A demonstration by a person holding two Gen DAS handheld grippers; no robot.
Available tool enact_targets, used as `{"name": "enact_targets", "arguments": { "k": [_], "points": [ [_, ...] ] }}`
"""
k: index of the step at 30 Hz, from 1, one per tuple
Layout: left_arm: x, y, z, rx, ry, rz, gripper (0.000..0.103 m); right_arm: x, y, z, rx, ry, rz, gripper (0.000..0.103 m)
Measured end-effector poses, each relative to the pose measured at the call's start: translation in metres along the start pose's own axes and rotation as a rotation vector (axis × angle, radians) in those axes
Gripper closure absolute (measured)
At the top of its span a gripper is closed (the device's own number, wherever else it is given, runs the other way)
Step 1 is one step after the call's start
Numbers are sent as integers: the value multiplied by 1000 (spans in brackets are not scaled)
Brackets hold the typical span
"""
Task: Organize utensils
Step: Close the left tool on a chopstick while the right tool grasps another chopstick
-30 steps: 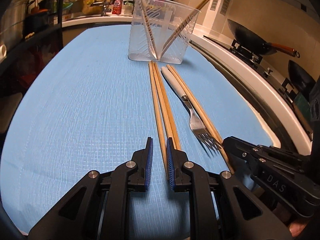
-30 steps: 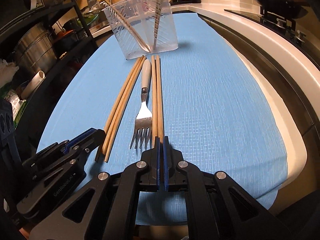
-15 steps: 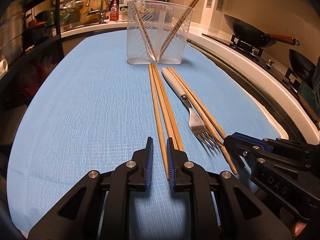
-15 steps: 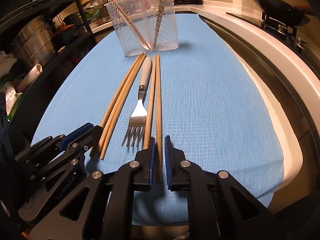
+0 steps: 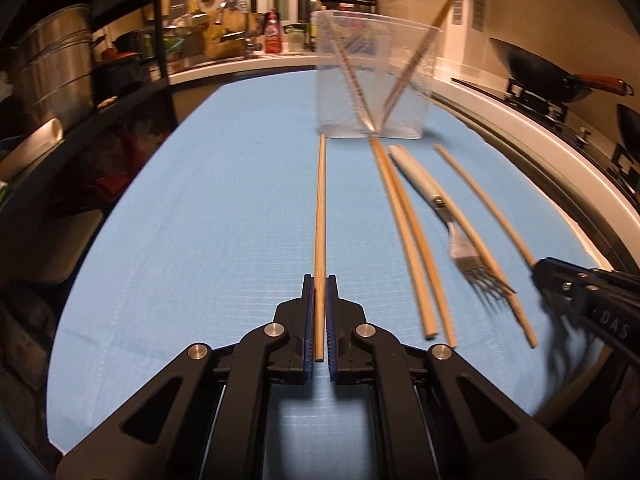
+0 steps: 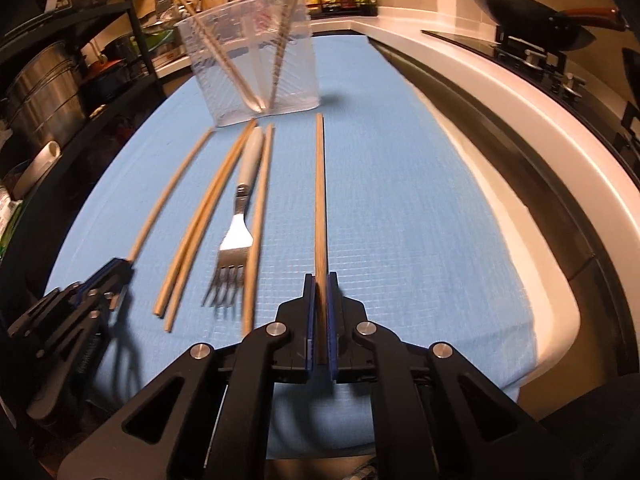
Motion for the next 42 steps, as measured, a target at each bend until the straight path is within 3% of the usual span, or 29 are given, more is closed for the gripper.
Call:
{"name": "enact_targets", "arguments": {
  "k": [17,25,42],
  "points": [
    [1,-1,3,-71,-29,115,97,2,0,-2,29,-11,19,97],
    [-1,-5,-3,-98,-38,130,97,2,-1,-13,41,-68,39,98],
    [0,-1,-5,-109,-48,123,98,1,0,-12,29,-63,34,98]
  ]
}}
Point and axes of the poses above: each gripper's, at about its wrist camera, not at the fingertips, and y roughly the way its jaws point, z to its right, x to its underside, the point moved 8 cm from there along y, roughly the way its jaws point, and after that the axes turned 9 degrees about -z, right-handed, at the moved point
